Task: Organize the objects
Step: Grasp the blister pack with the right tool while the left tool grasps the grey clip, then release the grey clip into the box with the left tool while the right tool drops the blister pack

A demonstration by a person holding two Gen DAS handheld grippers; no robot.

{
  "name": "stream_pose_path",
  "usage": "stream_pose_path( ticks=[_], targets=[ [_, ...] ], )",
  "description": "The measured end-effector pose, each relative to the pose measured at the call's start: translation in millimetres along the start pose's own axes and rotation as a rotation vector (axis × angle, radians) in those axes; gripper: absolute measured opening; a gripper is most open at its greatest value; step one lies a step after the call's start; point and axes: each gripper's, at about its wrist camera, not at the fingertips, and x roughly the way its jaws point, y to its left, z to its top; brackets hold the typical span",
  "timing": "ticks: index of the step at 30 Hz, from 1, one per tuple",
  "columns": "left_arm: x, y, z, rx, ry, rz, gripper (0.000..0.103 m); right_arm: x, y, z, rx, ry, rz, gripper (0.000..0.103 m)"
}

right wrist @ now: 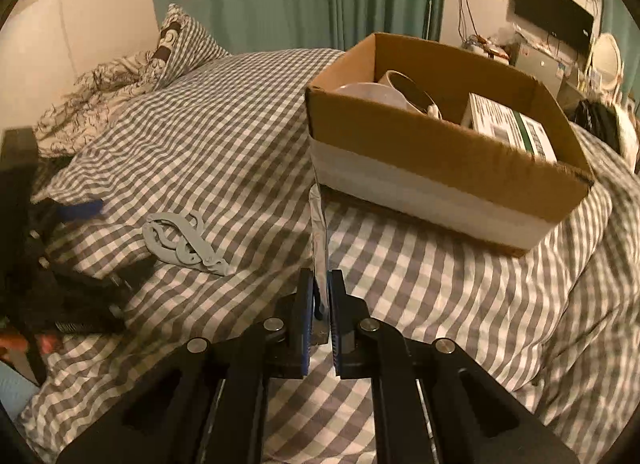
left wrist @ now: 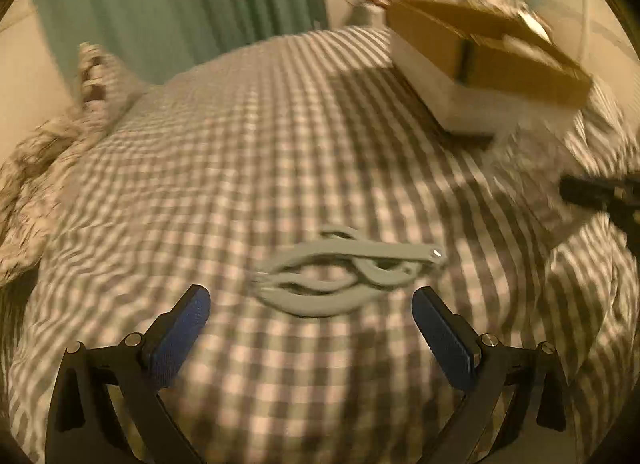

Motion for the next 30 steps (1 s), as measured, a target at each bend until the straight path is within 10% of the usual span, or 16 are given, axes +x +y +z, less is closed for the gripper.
stream_pose_path(
  ticks=[15,24,30],
  targets=[
    [59.7,-31.9,21.9,0.133,0.013,0.025,0.101,2.4,-1.5,-6.8,0.018,-0.002,0.033,0.007],
    [21.7,-36.2,19.0,0.198,-0.040,-0.029,0.029,-13.6,1.2,-10.6,0.031,-0.016,0.036,0.007],
    [-13.8,-0.7,31.4,0.035,-0.079,-0.118,0.015,-38.2,7.6,-10.3,0.016,-0.049,0.013,0.007]
  ],
)
